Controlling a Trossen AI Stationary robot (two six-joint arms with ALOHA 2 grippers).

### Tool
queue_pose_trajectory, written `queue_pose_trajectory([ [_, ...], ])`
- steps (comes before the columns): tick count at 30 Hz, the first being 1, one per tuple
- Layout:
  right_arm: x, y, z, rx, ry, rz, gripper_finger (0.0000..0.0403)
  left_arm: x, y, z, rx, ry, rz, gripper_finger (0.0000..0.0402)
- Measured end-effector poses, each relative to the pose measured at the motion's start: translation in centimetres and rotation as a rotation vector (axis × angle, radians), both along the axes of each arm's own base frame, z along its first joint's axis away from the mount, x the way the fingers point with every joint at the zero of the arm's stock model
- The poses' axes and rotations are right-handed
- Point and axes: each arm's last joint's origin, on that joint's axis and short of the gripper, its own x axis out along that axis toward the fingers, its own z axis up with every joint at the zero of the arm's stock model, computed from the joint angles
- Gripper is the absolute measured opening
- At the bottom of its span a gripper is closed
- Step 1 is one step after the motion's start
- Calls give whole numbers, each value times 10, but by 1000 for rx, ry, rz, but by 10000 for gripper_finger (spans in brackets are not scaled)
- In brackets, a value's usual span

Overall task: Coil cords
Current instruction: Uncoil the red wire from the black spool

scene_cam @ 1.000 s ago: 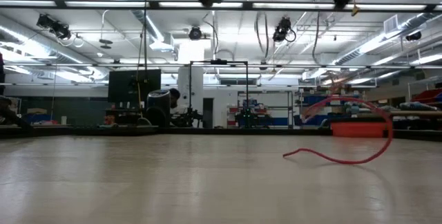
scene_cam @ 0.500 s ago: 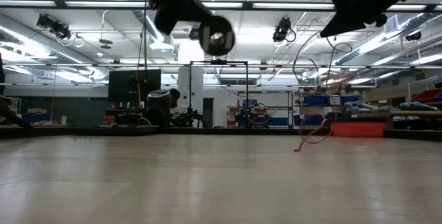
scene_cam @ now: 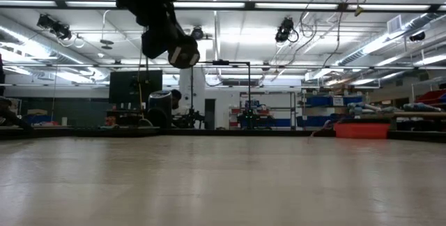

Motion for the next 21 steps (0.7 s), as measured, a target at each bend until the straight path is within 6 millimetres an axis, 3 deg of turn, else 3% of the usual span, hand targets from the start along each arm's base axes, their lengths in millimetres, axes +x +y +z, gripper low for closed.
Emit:
queue_pose_trajectory([
  [7, -6, 23, 20, -75, -7, 262, 0, -2, 5, 3, 71, -45, 132, 10],
  [16, -8, 52, 30, -250, -184, 1038, 1, 1, 16, 20, 128, -271, 356, 10],
  [21, -11, 63, 31, -335, -258, 1402, 1, 3, 20, 25, 110, -355, 390, 10],
])
